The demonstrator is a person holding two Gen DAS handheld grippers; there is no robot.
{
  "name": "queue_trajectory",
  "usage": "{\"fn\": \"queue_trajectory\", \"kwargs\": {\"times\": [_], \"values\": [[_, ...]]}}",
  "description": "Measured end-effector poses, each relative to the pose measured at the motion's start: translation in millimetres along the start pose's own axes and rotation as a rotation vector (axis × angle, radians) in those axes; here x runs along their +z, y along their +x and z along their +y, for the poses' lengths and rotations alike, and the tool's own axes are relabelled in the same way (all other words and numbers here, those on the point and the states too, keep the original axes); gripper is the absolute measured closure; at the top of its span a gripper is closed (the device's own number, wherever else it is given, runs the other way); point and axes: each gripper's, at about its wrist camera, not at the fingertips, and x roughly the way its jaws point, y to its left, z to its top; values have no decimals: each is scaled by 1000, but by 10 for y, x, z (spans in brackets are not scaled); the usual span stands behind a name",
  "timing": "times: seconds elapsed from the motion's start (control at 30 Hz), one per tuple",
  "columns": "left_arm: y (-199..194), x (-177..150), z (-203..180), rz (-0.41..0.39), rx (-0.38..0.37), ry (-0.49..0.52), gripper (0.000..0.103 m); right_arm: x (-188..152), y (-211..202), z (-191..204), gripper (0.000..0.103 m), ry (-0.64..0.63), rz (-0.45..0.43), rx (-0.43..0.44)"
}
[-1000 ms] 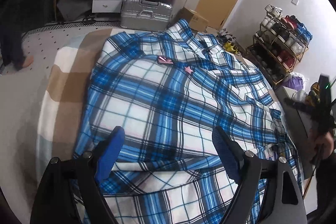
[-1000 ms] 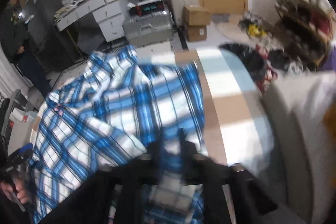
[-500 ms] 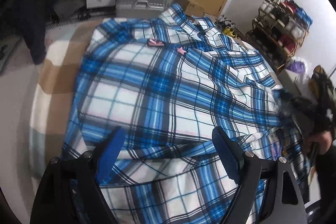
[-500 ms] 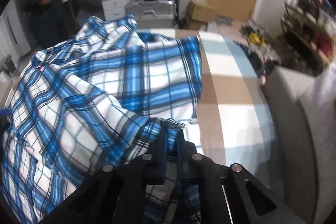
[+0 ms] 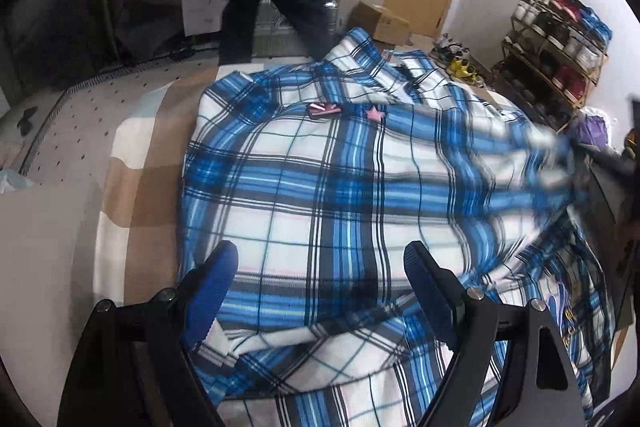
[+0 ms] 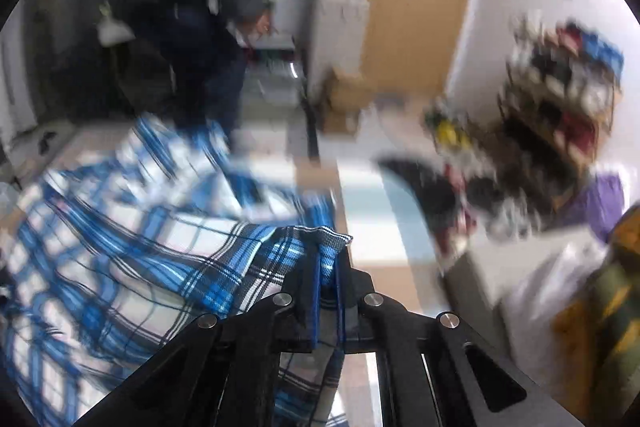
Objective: Fold large clothes
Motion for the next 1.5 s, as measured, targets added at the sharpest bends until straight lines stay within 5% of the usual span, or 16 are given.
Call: {"fn": "queue_trajectory", "kwargs": {"times": [0.1,0.23,0.4,0.6,0.67,0.8,0.87,0.93,1.03,1.1,1.27,1.4,1.5], "values": [[98,16,-10,24,7,-11,21,-176,297,79,91,-62,127,-7],[96,75,-82,3,-19,6,21,-196,-98,5,74,18,1,11],[422,61,-93,107,-46,17,21,-174,-657,248,38,67,-180,212],[462,-21,-245,105,62,145,20,-485,-628,661,37,119,-167,461],[320,72,-252,111,-1,129,20,-580,-530,722,36,138,-154,512],[-31,382,-335,-42,-42,122,19,-796,-360,617,36,251,-131,704],[6,522,-337,-50,-59,102,19,-848,-450,421,32,330,-213,759],[196,575,-294,11,-92,76,19,-897,-503,297,11,385,-248,741],[561,525,-286,137,-157,22,19,-910,-480,233,9,417,-227,802],[663,441,-323,163,-114,15,20,-910,-485,233,9,417,-218,810],[594,454,-507,180,-35,90,19,-929,-518,245,9,407,-221,816],[229,613,-796,79,-116,140,19,-904,-390,206,9,448,-219,767],[300,593,-1033,108,-100,199,19,-946,-406,91,9,508,-240,714]]}}
